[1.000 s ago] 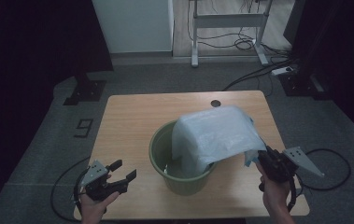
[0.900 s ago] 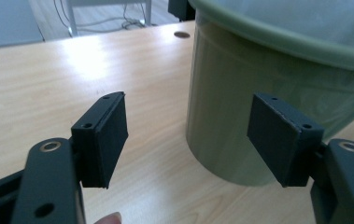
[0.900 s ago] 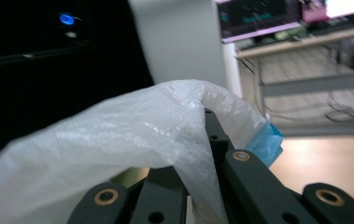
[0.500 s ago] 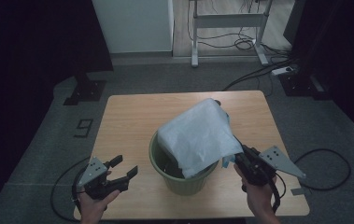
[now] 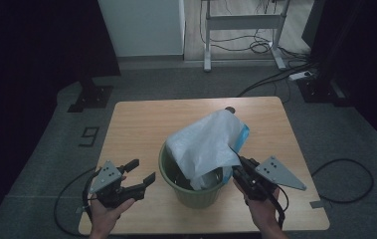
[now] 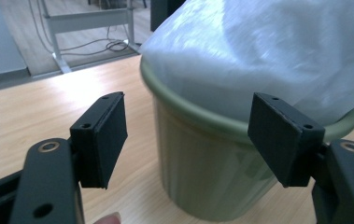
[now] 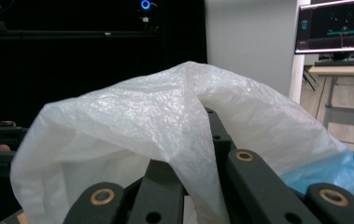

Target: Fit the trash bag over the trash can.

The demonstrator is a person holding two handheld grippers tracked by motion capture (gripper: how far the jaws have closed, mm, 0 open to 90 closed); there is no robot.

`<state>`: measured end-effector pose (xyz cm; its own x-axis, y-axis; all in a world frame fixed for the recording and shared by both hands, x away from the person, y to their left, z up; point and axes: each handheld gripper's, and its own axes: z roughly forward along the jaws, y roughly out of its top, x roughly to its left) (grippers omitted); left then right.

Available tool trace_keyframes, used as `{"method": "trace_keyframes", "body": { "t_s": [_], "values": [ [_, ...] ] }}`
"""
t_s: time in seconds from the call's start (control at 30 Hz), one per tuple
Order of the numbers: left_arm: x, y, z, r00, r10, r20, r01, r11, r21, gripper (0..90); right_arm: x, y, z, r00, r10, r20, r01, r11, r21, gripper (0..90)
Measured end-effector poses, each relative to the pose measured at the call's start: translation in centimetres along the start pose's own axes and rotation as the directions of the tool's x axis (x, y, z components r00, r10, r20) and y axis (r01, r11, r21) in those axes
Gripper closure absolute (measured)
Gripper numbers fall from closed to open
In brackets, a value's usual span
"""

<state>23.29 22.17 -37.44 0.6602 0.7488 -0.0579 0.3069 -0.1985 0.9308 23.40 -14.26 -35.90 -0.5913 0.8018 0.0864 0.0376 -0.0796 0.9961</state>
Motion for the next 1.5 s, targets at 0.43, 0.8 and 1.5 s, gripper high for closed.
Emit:
{"method": "trace_keyframes", "body": {
  "t_s": [0.43, 0.8, 1.5],
  "values": [
    [-1.2, 0.6, -0.8, 0.999, 0.027, 0.035, -0.026, 0.9992, -0.031, 27.0, 3.5, 2.2, 1.7, 0.9922, -0.099, -0.075, 0.101, 0.994, 0.029, 85.9],
    [-2.4, 0.8, -1.1, 0.9958, 0.061, 0.068, -0.058, 0.9974, -0.044, 26.3, 4.5, -0.3, 4.8, 0.9879, -0.071, -0.138, 0.089, 0.987, 0.133, 85.9],
    [-4.7, 1.1, 1.9, 0.9961, 0.064, 0.06, -0.062, 0.9971, -0.045, 70.4, 5.6, -1.0, 6.0, 0.9848, -0.094, -0.146, 0.117, 0.981, 0.153, 83.6]
  ]
}}
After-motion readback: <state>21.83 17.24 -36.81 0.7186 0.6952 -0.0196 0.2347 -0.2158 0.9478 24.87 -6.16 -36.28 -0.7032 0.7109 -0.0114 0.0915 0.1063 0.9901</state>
